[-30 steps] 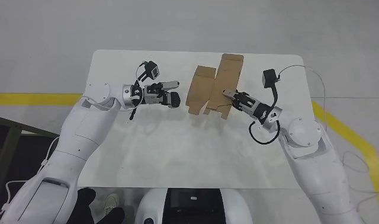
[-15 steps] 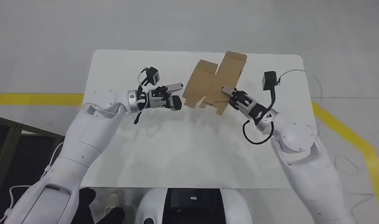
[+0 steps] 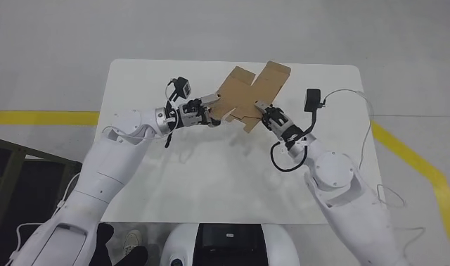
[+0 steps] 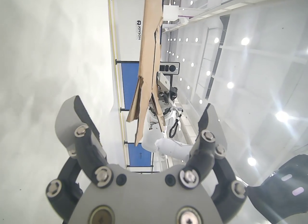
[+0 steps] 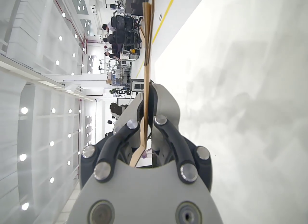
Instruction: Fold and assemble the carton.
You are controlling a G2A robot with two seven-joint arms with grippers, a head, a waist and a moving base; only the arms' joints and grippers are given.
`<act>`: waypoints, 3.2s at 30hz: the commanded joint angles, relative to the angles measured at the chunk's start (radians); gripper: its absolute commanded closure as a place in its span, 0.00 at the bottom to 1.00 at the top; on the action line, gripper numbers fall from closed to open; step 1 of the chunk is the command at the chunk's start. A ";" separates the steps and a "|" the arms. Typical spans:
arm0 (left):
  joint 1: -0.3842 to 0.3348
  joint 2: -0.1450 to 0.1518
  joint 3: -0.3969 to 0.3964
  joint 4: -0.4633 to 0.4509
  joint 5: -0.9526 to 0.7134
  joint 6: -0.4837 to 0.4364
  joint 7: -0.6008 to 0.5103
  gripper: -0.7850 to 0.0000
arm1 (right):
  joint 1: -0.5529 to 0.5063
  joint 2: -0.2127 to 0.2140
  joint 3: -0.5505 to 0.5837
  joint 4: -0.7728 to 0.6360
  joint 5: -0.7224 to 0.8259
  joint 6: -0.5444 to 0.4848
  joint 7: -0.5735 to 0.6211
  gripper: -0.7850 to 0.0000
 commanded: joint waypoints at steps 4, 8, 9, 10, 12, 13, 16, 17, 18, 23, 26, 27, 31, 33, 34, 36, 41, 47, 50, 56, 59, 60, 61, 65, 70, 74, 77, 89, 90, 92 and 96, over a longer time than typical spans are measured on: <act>0.007 -0.004 -0.003 -0.009 0.001 0.002 0.013 0.07 | 0.001 -0.009 -0.018 -0.008 -0.005 0.013 -0.038 1.00; 0.011 -0.006 -0.007 -0.015 0.003 0.005 0.013 0.54 | 0.001 -0.015 -0.026 -0.009 -0.006 0.027 -0.047 1.00; 0.012 -0.006 -0.008 -0.016 0.004 0.006 0.012 0.58 | 0.002 -0.016 -0.027 -0.009 -0.005 0.030 -0.046 1.00; 0.012 -0.007 -0.009 -0.016 0.002 0.008 0.011 0.62 | 0.003 -0.017 -0.028 -0.009 -0.007 0.033 -0.044 1.00; 0.013 -0.008 -0.011 -0.015 0.000 0.012 0.008 0.83 | 0.006 -0.018 -0.028 -0.009 -0.011 0.037 -0.029 1.00; 0.013 -0.008 -0.012 -0.016 -0.003 0.014 0.000 1.00 | 0.007 -0.018 -0.027 -0.008 -0.014 0.037 -0.025 1.00; 0.013 -0.010 -0.013 -0.013 -0.002 0.015 -0.009 1.00 | 0.006 -0.020 -0.027 -0.010 -0.023 0.034 -0.018 1.00; 0.012 -0.011 -0.013 -0.012 -0.001 0.015 -0.011 1.00 | 0.006 -0.020 -0.026 -0.011 -0.027 0.033 -0.017 1.00; 0.012 -0.011 -0.014 -0.012 -0.001 0.015 -0.012 1.00 | 0.005 -0.021 -0.026 -0.013 -0.029 0.033 -0.017 1.00; 0.010 -0.013 -0.019 -0.008 0.003 0.017 -0.018 1.00 | 0.001 -0.024 -0.024 -0.028 -0.043 0.038 -0.015 1.00; 0.011 -0.014 -0.025 -0.008 0.000 0.016 -0.023 1.00 | 0.001 -0.025 -0.020 -0.038 -0.053 0.035 -0.013 0.00; 0.011 -0.014 -0.027 -0.009 -0.002 0.016 -0.026 1.00 | 0.000 -0.026 -0.018 -0.042 -0.054 0.038 -0.012 0.00; 0.011 -0.015 -0.035 -0.010 -0.003 0.016 -0.033 1.00 | -0.003 -0.027 -0.001 -0.058 -0.043 0.043 0.000 0.00; 0.009 -0.013 -0.045 -0.009 -0.003 0.013 -0.041 1.00 | -0.006 -0.025 0.025 -0.044 -0.021 0.039 0.018 0.00; 0.008 -0.012 -0.051 -0.008 -0.003 0.010 -0.050 1.00 | -0.010 -0.025 0.040 -0.033 0.009 0.033 0.042 0.00; 0.004 -0.009 -0.062 -0.006 -0.001 0.007 -0.087 1.00 | -0.009 -0.021 0.070 0.001 0.058 0.015 0.121 0.00; -0.009 0.002 -0.088 0.007 0.007 0.005 -0.199 1.00 | -0.002 -0.004 0.131 0.088 0.071 -0.094 0.335 0.00; -0.015 0.012 -0.104 0.015 0.000 0.005 -0.353 1.00 | 0.008 0.009 0.191 0.178 0.167 -0.226 0.566 0.00; -0.019 0.017 -0.105 0.029 -0.005 -0.007 -0.448 1.00 | 0.022 0.018 0.212 0.213 0.177 -0.280 0.682 0.00; -0.027 0.022 -0.105 0.054 -0.018 -0.027 -0.536 1.00 | 0.055 0.032 0.230 0.286 0.176 -0.354 0.870 0.00; -0.022 0.030 -0.086 0.036 -0.022 -0.030 -0.536 1.00 | 0.071 0.034 0.230 0.326 0.224 -0.380 0.937 0.00; -0.020 0.034 -0.079 0.029 -0.024 -0.031 -0.536 1.00 | 0.076 0.034 0.227 0.338 0.247 -0.388 0.959 0.00; -0.019 0.038 -0.073 0.021 -0.024 -0.036 -0.536 1.00 | 0.082 0.034 0.224 0.350 0.269 -0.399 0.980 0.00; -0.016 0.052 -0.048 -0.001 -0.034 -0.050 -0.536 1.00 | 0.108 0.034 0.213 0.396 0.320 -0.424 1.044 0.00; -0.023 0.072 -0.021 -0.009 -0.027 -0.060 -0.536 1.00 | 0.110 0.034 0.212 0.400 0.319 -0.426 1.047 0.00; -0.023 0.072 -0.021 -0.009 -0.027 -0.060 -0.536 1.00 | 0.110 0.034 0.212 0.400 0.319 -0.426 1.047 0.00; -0.023 0.072 -0.021 -0.009 -0.027 -0.060 -0.536 1.00 | 0.110 0.034 0.212 0.400 0.319 -0.426 1.047 0.00; 0.022 0.085 -0.033 -0.087 -0.007 -0.025 -0.536 1.00 | 0.124 0.038 0.176 0.474 0.338 -0.540 1.172 0.00; 0.025 0.087 -0.031 -0.093 -0.006 -0.024 -0.536 1.00 | 0.129 0.038 0.171 0.485 0.351 -0.545 1.183 0.00; 0.028 0.090 -0.027 -0.101 -0.004 -0.022 -0.536 1.00 | 0.137 0.035 0.158 0.493 0.393 -0.557 1.212 0.00; 0.031 0.094 -0.011 -0.120 -0.019 -0.024 -0.536 1.00 | 0.152 0.034 0.140 0.501 0.419 -0.573 1.246 0.00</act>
